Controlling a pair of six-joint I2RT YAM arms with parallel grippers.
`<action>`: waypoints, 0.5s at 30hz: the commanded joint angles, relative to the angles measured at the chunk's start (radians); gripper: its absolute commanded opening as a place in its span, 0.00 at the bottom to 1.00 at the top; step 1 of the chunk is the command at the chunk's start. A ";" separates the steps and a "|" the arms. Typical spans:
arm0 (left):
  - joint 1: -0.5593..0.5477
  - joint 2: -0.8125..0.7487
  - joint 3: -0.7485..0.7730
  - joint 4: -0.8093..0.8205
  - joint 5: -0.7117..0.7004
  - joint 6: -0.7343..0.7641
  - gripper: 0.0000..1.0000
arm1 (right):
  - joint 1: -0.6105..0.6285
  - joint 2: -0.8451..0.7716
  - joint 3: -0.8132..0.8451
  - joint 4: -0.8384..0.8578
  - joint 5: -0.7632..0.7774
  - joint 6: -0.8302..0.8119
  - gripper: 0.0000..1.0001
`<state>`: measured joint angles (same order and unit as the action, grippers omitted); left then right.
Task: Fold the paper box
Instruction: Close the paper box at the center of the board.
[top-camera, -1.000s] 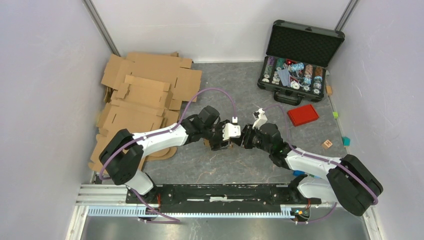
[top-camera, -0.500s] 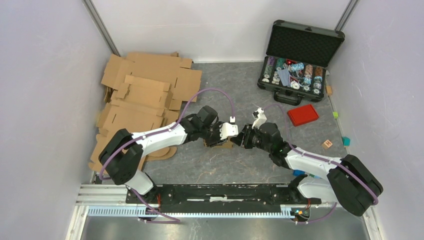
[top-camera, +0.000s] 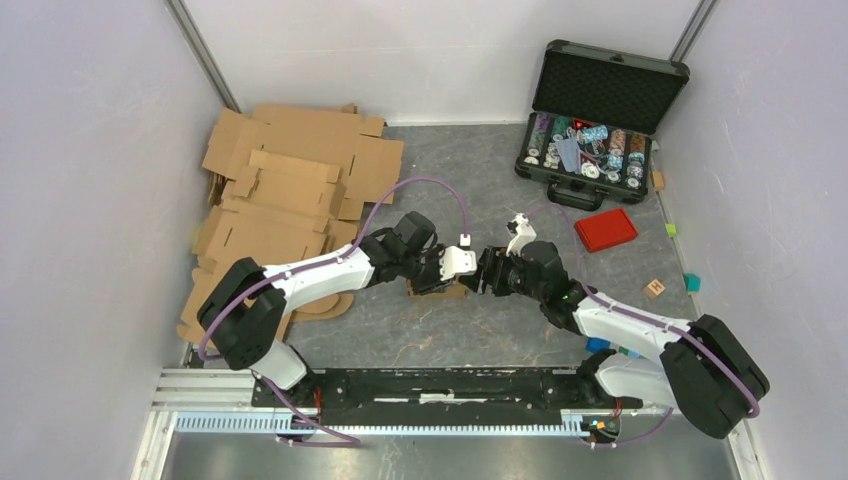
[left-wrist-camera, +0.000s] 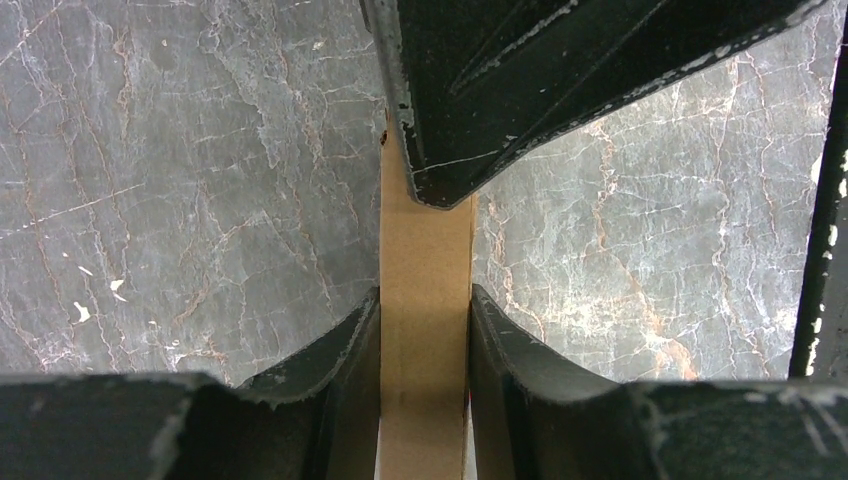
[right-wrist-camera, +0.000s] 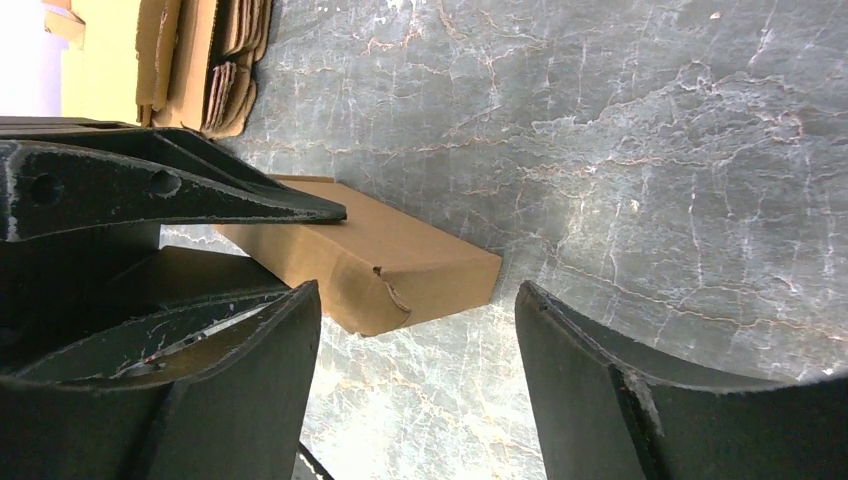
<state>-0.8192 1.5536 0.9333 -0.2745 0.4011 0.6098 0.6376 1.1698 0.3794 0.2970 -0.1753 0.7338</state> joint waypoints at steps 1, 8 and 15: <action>0.004 -0.008 0.036 0.043 0.013 -0.068 0.25 | -0.013 -0.041 0.045 -0.032 0.026 -0.054 0.78; 0.004 0.041 0.022 0.189 -0.064 -0.223 0.27 | -0.027 -0.109 0.079 -0.112 0.060 -0.230 0.87; 0.003 0.083 0.038 0.200 -0.067 -0.251 0.35 | -0.054 -0.079 0.077 -0.093 0.098 -0.191 0.85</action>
<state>-0.8192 1.6196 0.9489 -0.1131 0.3439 0.4171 0.5934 1.0584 0.4175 0.2005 -0.1173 0.5507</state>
